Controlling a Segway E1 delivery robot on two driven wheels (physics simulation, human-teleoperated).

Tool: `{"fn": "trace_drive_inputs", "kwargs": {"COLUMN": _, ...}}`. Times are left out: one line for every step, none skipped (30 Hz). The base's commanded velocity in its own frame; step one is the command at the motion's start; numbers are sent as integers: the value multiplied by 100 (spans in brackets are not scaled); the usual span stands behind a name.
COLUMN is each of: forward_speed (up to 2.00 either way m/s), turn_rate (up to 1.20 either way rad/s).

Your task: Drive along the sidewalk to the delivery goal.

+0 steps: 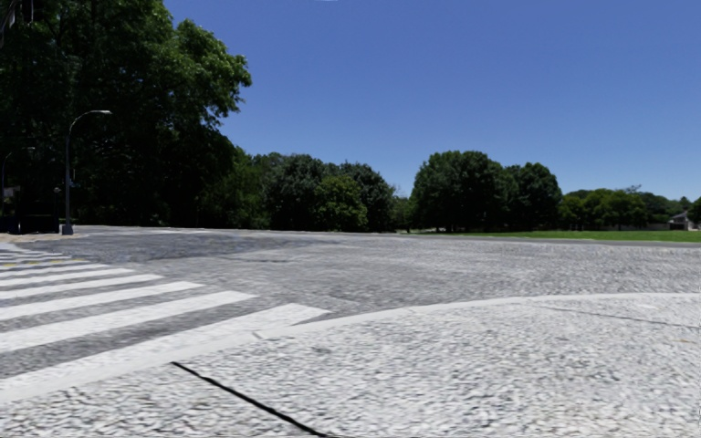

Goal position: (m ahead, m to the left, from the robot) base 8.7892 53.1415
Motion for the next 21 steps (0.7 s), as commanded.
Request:
{"fn": "trace_drive_inputs", "kwargs": {"forward_speed": 200, "turn_rate": 120}}
{"fn": "trace_drive_inputs", "kwargs": {"forward_speed": 200, "turn_rate": 120}}
{"fn": "trace_drive_inputs", "kwargs": {"forward_speed": 200, "turn_rate": 120}}
{"fn": "trace_drive_inputs", "kwargs": {"forward_speed": 200, "turn_rate": 120}}
{"fn": "trace_drive_inputs", "kwargs": {"forward_speed": 200, "turn_rate": 119}}
{"fn": "trace_drive_inputs", "kwargs": {"forward_speed": 200, "turn_rate": 119}}
{"fn": "trace_drive_inputs", "kwargs": {"forward_speed": 200, "turn_rate": 114}}
{"fn": "trace_drive_inputs", "kwargs": {"forward_speed": 200, "turn_rate": 111}}
{"fn": "trace_drive_inputs", "kwargs": {"forward_speed": 200, "turn_rate": 109}}
{"fn": "trace_drive_inputs", "kwargs": {"forward_speed": 200, "turn_rate": 96}}
{"fn": "trace_drive_inputs", "kwargs": {"forward_speed": 200, "turn_rate": 78}}
{"fn": "trace_drive_inputs", "kwargs": {"forward_speed": 200, "turn_rate": 78}}
{"fn": "trace_drive_inputs", "kwargs": {"forward_speed": 200, "turn_rate": 64}}
{"fn": "trace_drive_inputs", "kwargs": {"forward_speed": 200, "turn_rate": 61}}
{"fn": "trace_drive_inputs", "kwargs": {"forward_speed": 200, "turn_rate": 57}}
{"fn": "trace_drive_inputs", "kwargs": {"forward_speed": 200, "turn_rate": 42}}
{"fn": "trace_drive_inputs", "kwargs": {"forward_speed": 200, "turn_rate": 27}}
{"fn": "trace_drive_inputs", "kwargs": {"forward_speed": 200, "turn_rate": 24}}
{"fn": "trace_drive_inputs", "kwargs": {"forward_speed": 200, "turn_rate": 22}}
{"fn": "trace_drive_inputs", "kwargs": {"forward_speed": 200, "turn_rate": 20}}
{"fn": "trace_drive_inputs", "kwargs": {"forward_speed": 200, "turn_rate": 13}}
